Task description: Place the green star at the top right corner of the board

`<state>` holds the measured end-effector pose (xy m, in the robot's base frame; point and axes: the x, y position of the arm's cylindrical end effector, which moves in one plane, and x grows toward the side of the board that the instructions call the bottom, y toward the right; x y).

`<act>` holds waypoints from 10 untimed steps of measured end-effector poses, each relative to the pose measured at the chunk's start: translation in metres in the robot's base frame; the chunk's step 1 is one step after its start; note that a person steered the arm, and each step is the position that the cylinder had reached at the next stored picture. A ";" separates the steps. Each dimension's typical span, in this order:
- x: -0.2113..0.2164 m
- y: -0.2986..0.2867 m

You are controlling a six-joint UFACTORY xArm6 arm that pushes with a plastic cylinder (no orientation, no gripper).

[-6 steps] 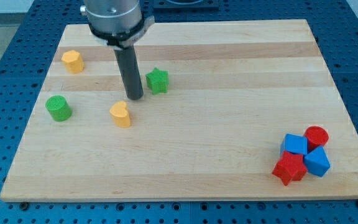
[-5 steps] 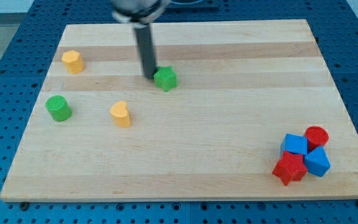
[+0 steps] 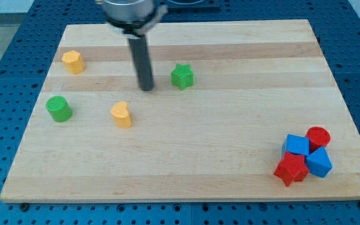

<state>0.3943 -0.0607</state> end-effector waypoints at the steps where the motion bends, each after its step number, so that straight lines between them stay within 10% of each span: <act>1: -0.050 0.100; 2: -0.085 0.186; 6: -0.004 0.108; 10: -0.114 0.220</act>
